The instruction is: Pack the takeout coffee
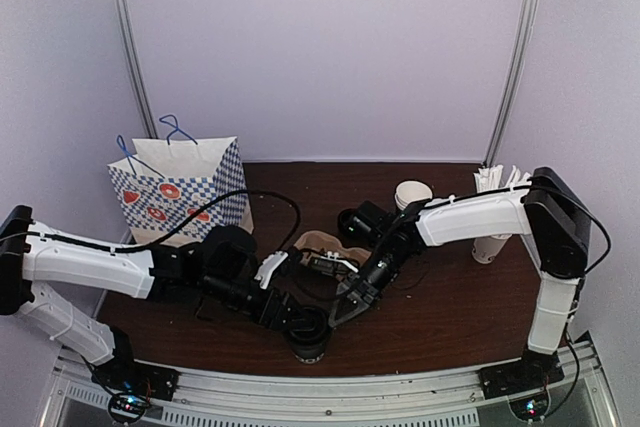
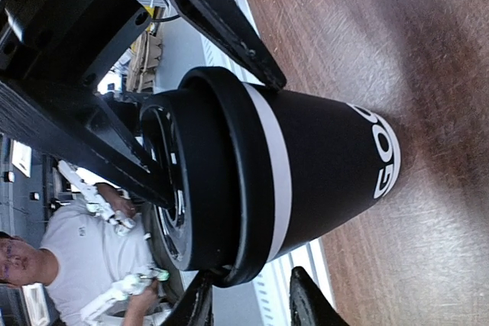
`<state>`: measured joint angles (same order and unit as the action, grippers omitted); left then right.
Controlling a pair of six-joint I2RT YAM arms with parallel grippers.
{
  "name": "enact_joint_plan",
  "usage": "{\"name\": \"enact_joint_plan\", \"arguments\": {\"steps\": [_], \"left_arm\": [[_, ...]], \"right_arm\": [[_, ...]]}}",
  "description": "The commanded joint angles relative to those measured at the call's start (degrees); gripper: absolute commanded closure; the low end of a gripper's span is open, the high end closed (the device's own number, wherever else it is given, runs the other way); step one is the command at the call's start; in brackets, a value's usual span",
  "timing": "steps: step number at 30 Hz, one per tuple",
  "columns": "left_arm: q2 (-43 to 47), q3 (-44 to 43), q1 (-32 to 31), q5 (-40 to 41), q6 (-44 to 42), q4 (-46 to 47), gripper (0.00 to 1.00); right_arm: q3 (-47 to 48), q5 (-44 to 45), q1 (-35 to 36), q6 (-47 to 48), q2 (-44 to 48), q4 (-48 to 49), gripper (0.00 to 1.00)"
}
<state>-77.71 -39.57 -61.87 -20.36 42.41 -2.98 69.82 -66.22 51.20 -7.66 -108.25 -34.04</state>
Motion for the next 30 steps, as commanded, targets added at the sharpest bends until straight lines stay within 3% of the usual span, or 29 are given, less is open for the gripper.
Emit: {"name": "enact_joint_plan", "arguments": {"steps": [1, 6, 14, 22, 27, 29, 30], "left_arm": [[-2.63, 2.92, -0.25, 2.21, -0.05, -2.45, 0.41], [-1.76, 3.62, -0.26, 2.8, 0.26, -2.76, 0.42], [0.59, -5.91, -0.21, 5.12, -7.12, -5.4, 0.3], [2.13, -17.06, -0.21, 7.84, -12.61, -13.27, 0.22], [8.73, -18.08, -0.21, 21.01, -16.25, -19.93, 0.18], [12.66, -18.05, -0.19, 27.6, -19.14, -22.58, 0.05], [14.32, -17.71, -0.06, 31.22, -20.19, -23.54, 0.03]], "right_arm": [[-1.6, 16.74, -0.09, -2.74, -10.69, -3.09, 0.69], [3.25, 13.9, -0.68, -0.1, -13.2, -5.58, 0.73], [11.7, 10.04, -1.73, 13.35, 2.36, -13.74, 0.57], [19.17, 12.45, -1.43, 22.6, 5.6, -24.36, 0.44], [19.1, 18.92, -1.09, 28.09, 9.21, -23.32, 0.39], [20.08, 20.59, -0.95, 32.47, 10.51, -23.93, 0.34], [20.75, 21.74, -0.91, 35.13, 11.0, -24.59, 0.31]]}}
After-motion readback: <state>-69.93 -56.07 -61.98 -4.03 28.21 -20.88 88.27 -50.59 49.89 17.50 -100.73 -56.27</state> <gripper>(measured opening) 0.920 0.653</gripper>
